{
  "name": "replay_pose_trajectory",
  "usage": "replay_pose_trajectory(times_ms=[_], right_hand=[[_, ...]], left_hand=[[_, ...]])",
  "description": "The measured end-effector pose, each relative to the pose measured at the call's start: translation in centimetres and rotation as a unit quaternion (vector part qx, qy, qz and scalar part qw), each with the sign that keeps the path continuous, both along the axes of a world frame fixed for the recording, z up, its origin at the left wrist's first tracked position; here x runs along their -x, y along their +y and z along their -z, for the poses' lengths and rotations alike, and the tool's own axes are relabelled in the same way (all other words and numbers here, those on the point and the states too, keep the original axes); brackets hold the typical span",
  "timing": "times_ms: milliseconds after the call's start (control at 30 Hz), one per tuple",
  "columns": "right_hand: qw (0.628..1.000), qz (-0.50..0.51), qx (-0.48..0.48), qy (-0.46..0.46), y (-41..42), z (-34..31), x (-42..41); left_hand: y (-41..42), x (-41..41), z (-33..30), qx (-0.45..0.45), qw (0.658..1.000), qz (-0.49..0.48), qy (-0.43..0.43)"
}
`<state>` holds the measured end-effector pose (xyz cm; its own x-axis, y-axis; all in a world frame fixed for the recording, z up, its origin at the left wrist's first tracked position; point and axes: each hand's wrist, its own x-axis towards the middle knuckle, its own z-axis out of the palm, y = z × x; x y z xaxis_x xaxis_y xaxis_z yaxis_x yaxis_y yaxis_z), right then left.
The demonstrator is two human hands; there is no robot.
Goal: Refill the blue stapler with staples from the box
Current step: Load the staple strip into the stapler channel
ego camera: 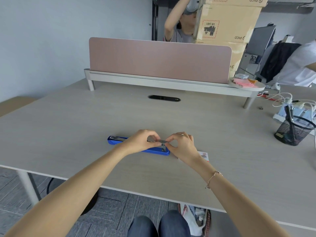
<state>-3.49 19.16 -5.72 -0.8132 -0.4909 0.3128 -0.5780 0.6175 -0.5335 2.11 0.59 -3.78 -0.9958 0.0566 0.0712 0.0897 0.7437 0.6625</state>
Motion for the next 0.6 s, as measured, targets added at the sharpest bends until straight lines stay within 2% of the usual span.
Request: replay_pose_trajectory(times_ms=[600], right_hand=[[0.998, -0.037, -0.014, -0.046, 0.2, -0.9, 0.4]], left_hand=[[-0.6, 1.0, -0.2, 0.025, 1.000, 0.012, -0.009]])
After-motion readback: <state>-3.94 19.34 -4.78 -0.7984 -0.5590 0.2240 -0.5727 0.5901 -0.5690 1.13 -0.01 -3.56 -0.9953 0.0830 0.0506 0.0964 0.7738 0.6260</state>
